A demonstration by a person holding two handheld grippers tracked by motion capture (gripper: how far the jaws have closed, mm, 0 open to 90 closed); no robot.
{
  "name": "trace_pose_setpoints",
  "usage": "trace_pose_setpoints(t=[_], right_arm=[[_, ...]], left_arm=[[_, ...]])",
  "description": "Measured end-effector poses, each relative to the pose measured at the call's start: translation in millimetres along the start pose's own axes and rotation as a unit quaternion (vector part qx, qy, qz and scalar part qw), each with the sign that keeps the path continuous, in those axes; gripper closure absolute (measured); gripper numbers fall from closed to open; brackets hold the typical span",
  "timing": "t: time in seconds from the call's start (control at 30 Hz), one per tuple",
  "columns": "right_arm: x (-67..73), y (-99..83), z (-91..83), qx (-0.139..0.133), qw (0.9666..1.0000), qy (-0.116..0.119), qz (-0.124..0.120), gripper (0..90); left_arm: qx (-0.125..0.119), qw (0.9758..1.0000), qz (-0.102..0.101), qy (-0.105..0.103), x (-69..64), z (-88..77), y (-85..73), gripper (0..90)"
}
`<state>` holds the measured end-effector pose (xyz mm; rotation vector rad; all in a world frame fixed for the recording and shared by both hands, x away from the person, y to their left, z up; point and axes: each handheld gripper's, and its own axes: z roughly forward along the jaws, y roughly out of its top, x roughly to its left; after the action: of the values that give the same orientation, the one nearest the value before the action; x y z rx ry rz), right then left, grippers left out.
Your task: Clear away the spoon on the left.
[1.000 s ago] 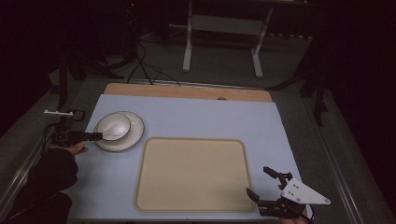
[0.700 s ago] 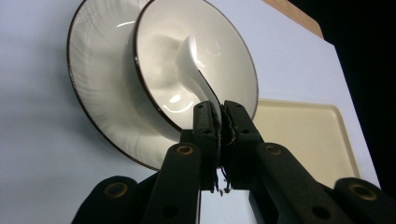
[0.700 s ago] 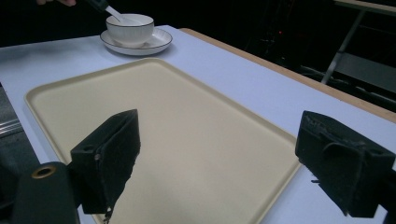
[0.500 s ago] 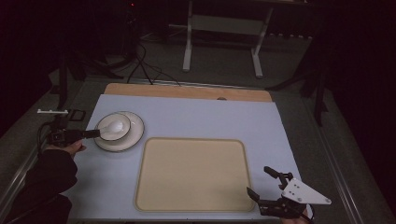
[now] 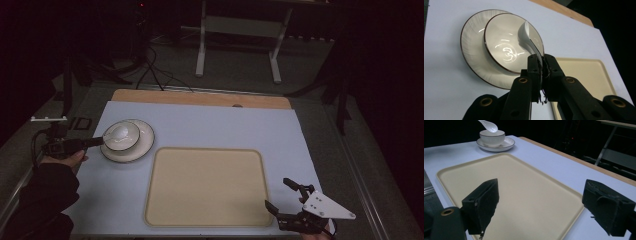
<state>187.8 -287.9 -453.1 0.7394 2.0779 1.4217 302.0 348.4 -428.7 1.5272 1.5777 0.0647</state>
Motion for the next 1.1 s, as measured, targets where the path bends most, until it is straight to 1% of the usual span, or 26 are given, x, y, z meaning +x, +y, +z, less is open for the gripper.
trace_pose_setpoints(t=[0.07,0.1,0.17,0.2,0.27,0.33,0.37,0.4,0.47,0.53,0.57,0.63,0.7,0.73,0.77,0.83,0.87,0.9,0.97,1.03,1.1], right_arm=[[0.0,-0.1,0.0,0.000,1.0000,-0.001,0.000,14.1],[0.0,-0.1,0.1,0.000,1.0000,-0.001,0.000,14.1],[0.1,0.0,0.2,0.000,1.0000,-0.001,0.000,14.1],[-0.3,-0.1,0.1,0.000,1.0000,-0.002,0.001,14.1],[-0.7,-0.2,0.1,-0.001,1.0000,-0.003,0.002,14.1],[-1.0,-0.2,0.1,-0.001,1.0000,-0.004,0.002,14.1],[-1.2,-0.3,0.1,-0.002,1.0000,-0.005,0.003,14.1],[-1.2,-0.3,-0.1,-0.002,1.0000,-0.005,0.003,14.1],[-1.4,-0.4,-0.2,-0.003,1.0000,-0.005,0.004,14.1],[-1.3,-0.4,-0.4,-0.004,1.0000,-0.005,0.004,14.1],[-1.3,-0.3,-0.6,-0.005,1.0000,-0.005,0.004,14.1],[-1.3,-0.3,-1.2,-0.008,0.9999,-0.006,0.003,14.1],[-1.7,-0.3,-1.7,-0.009,0.9999,-0.007,0.005,14.1],[-1.7,-0.3,-1.9,-0.009,0.9999,-0.008,0.005,14.1],[-1.7,-0.3,-1.9,-0.010,0.9999,-0.008,0.005,14.1],[-1.7,-0.2,-2.0,-0.010,0.9999,-0.009,0.004,14.1],[-1.6,-0.2,-2.0,-0.010,0.9999,-0.009,0.005,14.1],[-1.6,-0.2,-2.0,-0.010,0.9999,-0.009,0.005,14.1],[-1.7,-0.2,-2.0,-0.010,0.9999,-0.009,0.005,14.1],[-1.8,-0.3,-2.0,-0.010,0.9999,-0.010,0.005,14.1],[-1.8,-0.2,-2.2,-0.010,0.9999,-0.010,0.005,14.1]], left_arm=[[-0.003,1.0000,0.001,0.000,-2.1,-0.4,-0.3,85.1],[-0.001,1.0000,0.004,-0.002,-3.9,-0.8,-0.1,85.0],[-0.008,0.9999,0.009,0.002,-9.2,-1.9,0.1,85.1],[-0.007,0.9999,0.012,-0.002,-11.1,-2.4,0.6,85.0],[-0.010,0.9998,0.015,0.006,-15.3,-3.0,1.2,85.0],[-0.010,0.9998,0.017,0.005,-20.1,-3.8,1.6,85.0],[-0.011,0.9997,0.020,0.007,-22.7,-4.2,1.6,85.0],[-0.012,0.9996,0.023,0.006,-25.0,-4.6,1.7,85.1],[-0.015,0.9996,0.022,0.002,-29.1,-5.5,1.4,85.1],[-0.020,0.9994,0.029,0.005,-35.6,-7.1,0.9,85.0],[-0.022,0.9993,0.030,0.002,-38.9,-8.5,0.9,85.0],[-0.028,0.9990,0.033,0.007,-44.8,-11.2,0.8,85.0],[-0.033,0.9987,0.040,0.005,-52.8,-14.7,0.6,85.1],[-0.033,0.9987,0.040,0.005,-52.8,-14.7,0.6,85.1],[-0.030,0.9985,0.045,0.006,-56.1,-15.9,0.6,85.1],[-0.035,0.9982,0.048,0.001,-61.8,-18.5,-0.4,85.1],[-0.039,0.9978,0.054,0.001,-68.0,-20.9,-1.5,85.1],[-0.039,0.9978,0.054,0.001,-68.0,-20.9,-1.5,85.1],[-0.041,0.9974,0.059,-0.005,-74.0,-23.3,-2.6,85.1],[-0.042,0.9970,0.064,-0.004,-78.5,-25.4,-3.6,85.1],[-0.046,0.9966,0.068,-0.008,-82.5,-27.3,-5.2,85.1]])
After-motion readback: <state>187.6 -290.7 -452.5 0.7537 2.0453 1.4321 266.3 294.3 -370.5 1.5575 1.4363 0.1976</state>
